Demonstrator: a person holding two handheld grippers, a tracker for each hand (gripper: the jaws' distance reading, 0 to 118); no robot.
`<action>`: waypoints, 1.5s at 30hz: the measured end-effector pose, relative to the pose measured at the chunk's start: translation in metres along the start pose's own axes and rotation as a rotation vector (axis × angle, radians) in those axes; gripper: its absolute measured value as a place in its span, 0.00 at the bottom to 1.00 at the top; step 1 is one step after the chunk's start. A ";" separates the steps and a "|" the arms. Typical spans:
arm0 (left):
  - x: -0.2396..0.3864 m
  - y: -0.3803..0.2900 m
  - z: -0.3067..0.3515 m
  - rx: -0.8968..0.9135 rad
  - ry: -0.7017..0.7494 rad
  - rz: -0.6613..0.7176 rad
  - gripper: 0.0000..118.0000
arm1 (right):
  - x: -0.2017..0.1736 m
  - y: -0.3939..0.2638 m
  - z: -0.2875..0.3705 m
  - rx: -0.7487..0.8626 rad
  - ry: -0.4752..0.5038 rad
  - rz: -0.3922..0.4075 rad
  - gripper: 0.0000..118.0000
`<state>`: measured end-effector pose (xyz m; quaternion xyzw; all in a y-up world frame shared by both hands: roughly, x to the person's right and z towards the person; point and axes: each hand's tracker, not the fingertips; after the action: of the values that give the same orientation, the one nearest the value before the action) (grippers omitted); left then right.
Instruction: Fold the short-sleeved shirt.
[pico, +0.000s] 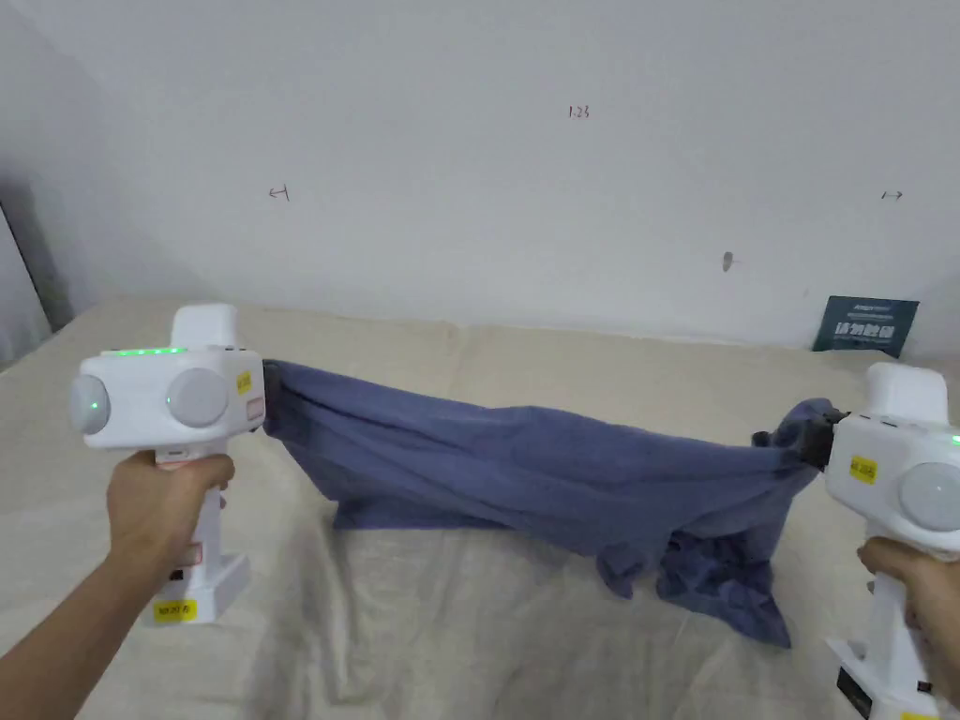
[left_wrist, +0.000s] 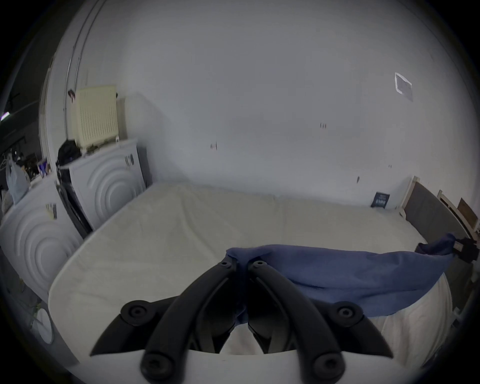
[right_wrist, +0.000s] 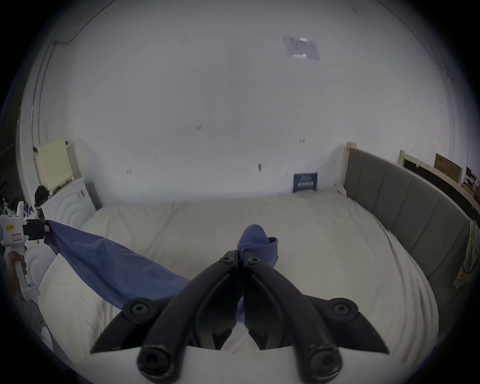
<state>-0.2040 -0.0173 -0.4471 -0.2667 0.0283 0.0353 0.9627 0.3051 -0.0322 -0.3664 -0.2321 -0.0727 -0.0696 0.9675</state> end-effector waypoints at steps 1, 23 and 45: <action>-0.005 -0.016 0.002 -0.013 0.005 0.006 0.06 | 0.001 -0.016 0.002 -0.019 0.001 -0.003 0.02; -0.087 -0.288 0.127 -0.395 0.036 0.050 0.06 | 0.053 -0.263 0.148 -0.338 -0.084 -0.095 0.02; -0.055 -0.273 0.151 -0.365 -0.008 0.098 0.82 | 0.038 -0.232 0.174 -0.246 -0.054 -0.069 0.72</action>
<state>-0.2301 -0.1759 -0.1737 -0.4351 0.0307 0.0876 0.8956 0.2845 -0.1611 -0.1045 -0.3480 -0.0977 -0.1048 0.9265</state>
